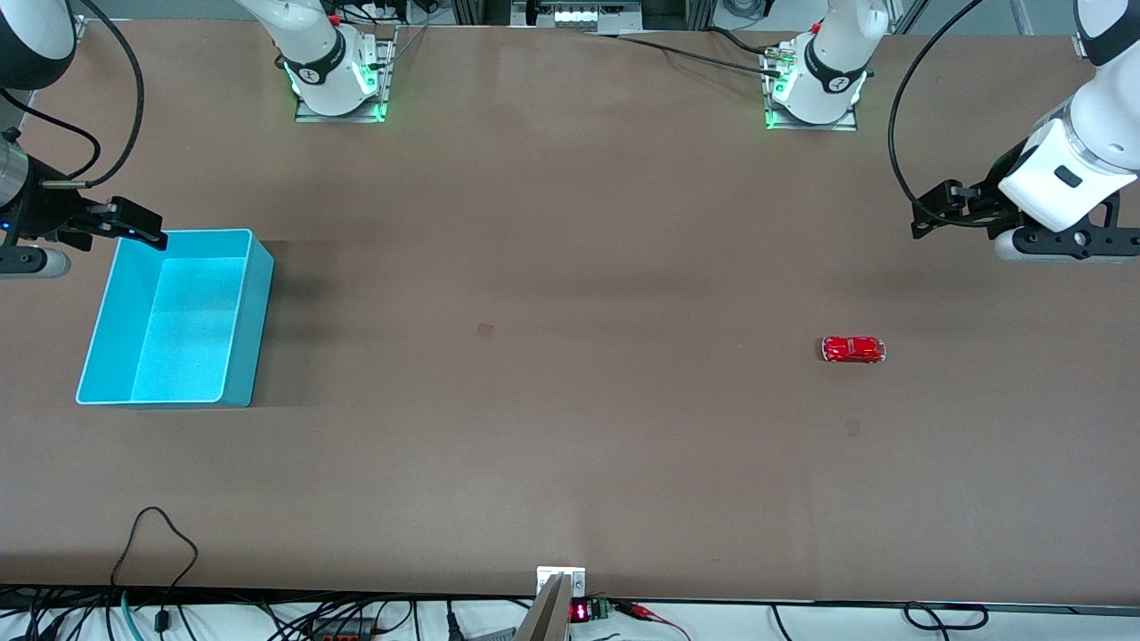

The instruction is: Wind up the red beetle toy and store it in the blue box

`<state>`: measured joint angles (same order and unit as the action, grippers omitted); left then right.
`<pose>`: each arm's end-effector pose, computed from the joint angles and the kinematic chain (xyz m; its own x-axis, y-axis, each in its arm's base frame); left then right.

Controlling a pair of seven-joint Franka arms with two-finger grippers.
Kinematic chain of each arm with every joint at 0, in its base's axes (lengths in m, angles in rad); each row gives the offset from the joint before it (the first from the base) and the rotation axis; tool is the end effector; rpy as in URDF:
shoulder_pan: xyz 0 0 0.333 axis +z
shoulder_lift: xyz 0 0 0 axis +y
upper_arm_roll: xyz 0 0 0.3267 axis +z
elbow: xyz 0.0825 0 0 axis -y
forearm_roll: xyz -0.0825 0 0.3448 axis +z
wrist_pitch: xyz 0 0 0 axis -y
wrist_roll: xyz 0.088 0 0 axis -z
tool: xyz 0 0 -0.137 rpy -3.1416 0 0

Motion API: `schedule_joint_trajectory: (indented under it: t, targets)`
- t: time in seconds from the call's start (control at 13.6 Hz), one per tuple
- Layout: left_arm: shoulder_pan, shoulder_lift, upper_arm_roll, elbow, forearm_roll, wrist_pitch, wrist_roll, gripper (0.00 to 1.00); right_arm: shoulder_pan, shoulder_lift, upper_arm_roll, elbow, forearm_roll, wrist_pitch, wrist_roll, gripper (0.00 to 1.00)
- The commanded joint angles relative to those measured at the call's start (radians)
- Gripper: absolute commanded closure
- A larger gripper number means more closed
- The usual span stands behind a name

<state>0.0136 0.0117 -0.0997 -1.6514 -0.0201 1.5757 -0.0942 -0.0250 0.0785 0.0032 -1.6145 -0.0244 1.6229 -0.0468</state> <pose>0.5108 -0.0466 0.5650 0.9960 0.0084 -0.0888 0.0096 -0.9999 0.0129 0.5381 -0.0150 0.5493 0.9971 0.0263 -0.0711 0.0279 -0.9994 0.0207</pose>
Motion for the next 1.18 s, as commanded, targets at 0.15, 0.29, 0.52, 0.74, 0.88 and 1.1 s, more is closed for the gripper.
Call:
schedule_joint_trajectory:
  t: [0.15, 0.29, 0.52, 0.74, 0.88, 1.1]
  targets:
    - [-0.006, 0.011, -0.002, 0.027, -0.018, -0.114, -0.075, 0.0, -0.009, -0.002, 0.005, -0.004, 0.007, 0.003, -0.01, 0.0]
    - [-0.006, 0.013, -0.002, 0.027, -0.018, -0.117, -0.074, 0.0, -0.009, 0.006, 0.005, -0.004, 0.007, 0.003, -0.01, 0.0]
    - [-0.009, 0.022, -0.002, 0.025, -0.02, -0.153, -0.058, 0.0, -0.009, 0.015, 0.005, -0.004, 0.006, 0.003, -0.015, 0.0]
    - [-0.021, 0.028, -0.002, 0.024, -0.018, -0.198, -0.055, 0.0, -0.004, 0.05, 0.005, -0.004, 0.003, -0.001, -0.024, 0.0]
    - [-0.05, 0.062, 0.0, 0.025, -0.006, -0.236, -0.009, 0.0, -0.001, 0.069, 0.006, -0.005, 0.0, -0.008, -0.027, 0.0]
    - [-0.05, 0.068, 0.0, 0.025, -0.004, -0.267, 0.016, 0.0, 0.02, 0.093, 0.005, -0.005, -0.005, -0.014, -0.028, 0.0]
